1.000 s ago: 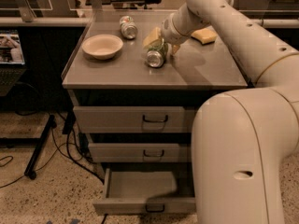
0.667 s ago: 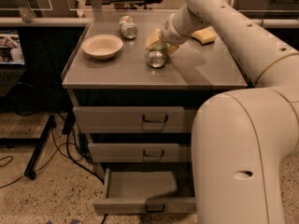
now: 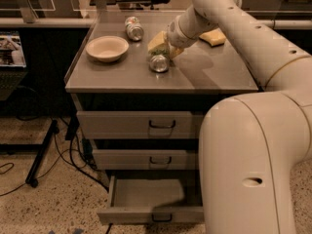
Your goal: Place green can into bottom drawer
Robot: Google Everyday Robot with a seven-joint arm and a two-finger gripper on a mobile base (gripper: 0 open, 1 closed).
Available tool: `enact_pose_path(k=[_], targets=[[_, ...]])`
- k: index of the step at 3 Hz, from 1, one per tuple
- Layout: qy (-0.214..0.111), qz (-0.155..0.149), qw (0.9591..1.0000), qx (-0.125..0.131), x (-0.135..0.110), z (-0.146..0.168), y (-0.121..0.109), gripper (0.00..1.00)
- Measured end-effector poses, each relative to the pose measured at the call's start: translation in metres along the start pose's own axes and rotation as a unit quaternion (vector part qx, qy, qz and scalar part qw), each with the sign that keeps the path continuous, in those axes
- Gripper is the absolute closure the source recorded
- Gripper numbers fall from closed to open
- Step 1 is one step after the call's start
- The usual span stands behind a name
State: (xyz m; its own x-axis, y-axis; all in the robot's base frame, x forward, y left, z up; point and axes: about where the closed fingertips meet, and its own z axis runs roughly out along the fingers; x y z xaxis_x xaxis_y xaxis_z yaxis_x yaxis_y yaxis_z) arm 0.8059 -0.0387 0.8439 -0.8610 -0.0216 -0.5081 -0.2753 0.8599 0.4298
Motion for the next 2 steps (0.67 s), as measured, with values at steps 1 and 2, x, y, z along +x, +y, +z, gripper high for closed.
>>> enact_pose_path(k=[1, 2], targets=[[0.003, -0.010, 0.9999, -0.008, 0.003, 0.005, 0.007, 1.00], [0.003, -0.056, 0.9981, -0.025, 0.014, 0.006, 0.034, 1.00]])
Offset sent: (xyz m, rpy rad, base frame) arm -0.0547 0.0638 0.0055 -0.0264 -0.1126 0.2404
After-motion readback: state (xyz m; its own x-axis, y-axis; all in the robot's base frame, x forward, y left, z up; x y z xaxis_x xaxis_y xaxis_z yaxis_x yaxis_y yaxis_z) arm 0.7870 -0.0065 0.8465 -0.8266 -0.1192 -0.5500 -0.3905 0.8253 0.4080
